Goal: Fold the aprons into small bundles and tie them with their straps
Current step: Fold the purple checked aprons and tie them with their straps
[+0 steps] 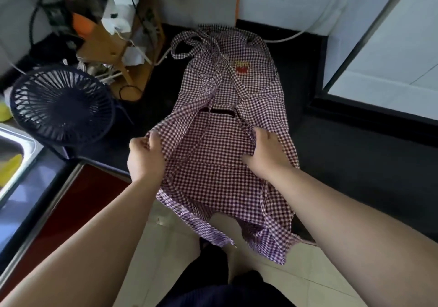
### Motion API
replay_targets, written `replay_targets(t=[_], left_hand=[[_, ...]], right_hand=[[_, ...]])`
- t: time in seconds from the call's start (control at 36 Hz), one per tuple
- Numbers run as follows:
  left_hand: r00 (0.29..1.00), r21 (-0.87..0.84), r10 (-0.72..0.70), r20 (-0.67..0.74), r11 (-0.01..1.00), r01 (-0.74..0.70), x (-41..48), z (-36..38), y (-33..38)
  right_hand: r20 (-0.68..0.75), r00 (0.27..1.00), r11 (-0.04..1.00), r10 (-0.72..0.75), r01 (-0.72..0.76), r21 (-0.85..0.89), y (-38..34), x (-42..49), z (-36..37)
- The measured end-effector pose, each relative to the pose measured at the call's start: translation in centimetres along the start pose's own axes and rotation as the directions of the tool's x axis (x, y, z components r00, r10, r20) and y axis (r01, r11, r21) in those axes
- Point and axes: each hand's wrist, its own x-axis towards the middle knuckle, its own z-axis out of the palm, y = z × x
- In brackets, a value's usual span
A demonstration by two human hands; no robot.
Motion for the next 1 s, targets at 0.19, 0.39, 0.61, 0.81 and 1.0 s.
replay_targets(t=[0.19, 0.39, 0.61, 0.81, 1.0], left_hand=[[0.875, 0.455, 0.483, -0.029, 0.786, -0.419, 1.4, 1.1, -0.2], [0.752, 0.64, 0.191, 0.631, 0.418, -0.644, 4.0, 5.1, 1.2], [0.926, 0.781, -0.031, 0.376, 0.548, -0.299, 8.3, 6.3, 3.9], [0.936, 0.636, -0.026, 0.351, 0.74, -0.218, 10.1, 7.0, 5.2], [0.876, 0.559, 0.0, 0.482, 0.77, -0.308, 12.3, 8.2, 5.6]], right_hand=[[0.238, 0.971, 0.994, -0.016, 0.041, -0.102, -1.1, 2.8, 1.2], [0.293, 0.935, 0.969, 0.199, -0.142, -0.204, -0.8, 6.4, 1.2], [-0.262, 0.758, 0.802, 0.598, -0.566, 0.191, 2.1, 8.9, -3.6], [-0.435, 0.743, 0.792, 0.509, -0.602, -0.102, 0.6, 9.2, -4.8], [0.123, 0.992, 1.0, -0.006, 0.005, 0.012, -2.9, 11.3, -1.4]])
